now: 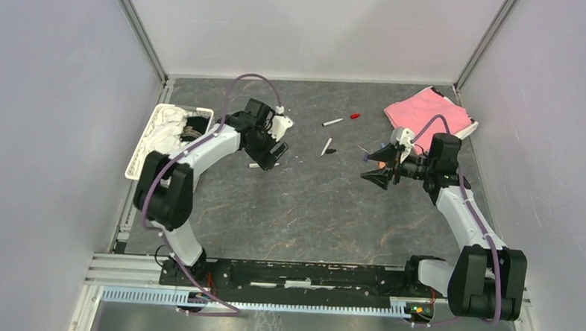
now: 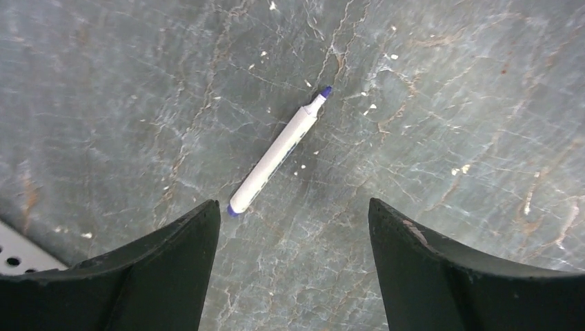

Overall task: Insert the pens into the pen caps
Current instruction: Place the pen at the center of the board, then move the pen to the center of the board.

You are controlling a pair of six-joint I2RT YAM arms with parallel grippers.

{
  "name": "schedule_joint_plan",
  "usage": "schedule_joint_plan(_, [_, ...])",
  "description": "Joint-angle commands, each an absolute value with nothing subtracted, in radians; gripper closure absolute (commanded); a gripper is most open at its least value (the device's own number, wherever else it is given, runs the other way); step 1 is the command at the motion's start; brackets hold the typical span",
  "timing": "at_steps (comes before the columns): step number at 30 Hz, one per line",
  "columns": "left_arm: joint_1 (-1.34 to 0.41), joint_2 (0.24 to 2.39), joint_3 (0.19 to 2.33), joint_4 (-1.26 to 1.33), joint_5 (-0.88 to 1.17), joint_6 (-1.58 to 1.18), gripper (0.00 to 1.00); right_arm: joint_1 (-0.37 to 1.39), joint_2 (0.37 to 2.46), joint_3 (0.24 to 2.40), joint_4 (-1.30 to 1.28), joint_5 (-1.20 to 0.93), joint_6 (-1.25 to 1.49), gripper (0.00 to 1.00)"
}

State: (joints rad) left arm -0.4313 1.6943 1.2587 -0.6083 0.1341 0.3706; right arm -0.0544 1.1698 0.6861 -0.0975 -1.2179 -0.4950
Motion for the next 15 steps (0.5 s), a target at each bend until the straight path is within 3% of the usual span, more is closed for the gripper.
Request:
schedule_joint_plan(1, [-0.422, 1.82, 1.386, -0.688, 0.154, 0.481, 0.23, -0.057, 1.178, 0.723, -0.1, -1.217, -0.494, 0.31])
schedule_joint_plan(3, [-0.42, 1.891, 1.429, -0.722, 0.15, 0.488, 0.31, -0.057, 1.183, 0.727, -0.103, -1.217, -0.492, 0.3])
schedule_joint_plan(15, [-0.415, 1.999, 1.458, -0.741, 0.1, 0.48, 0.54, -0.057, 1.187, 0.73, -0.107, -1.22, -0.488, 0.3])
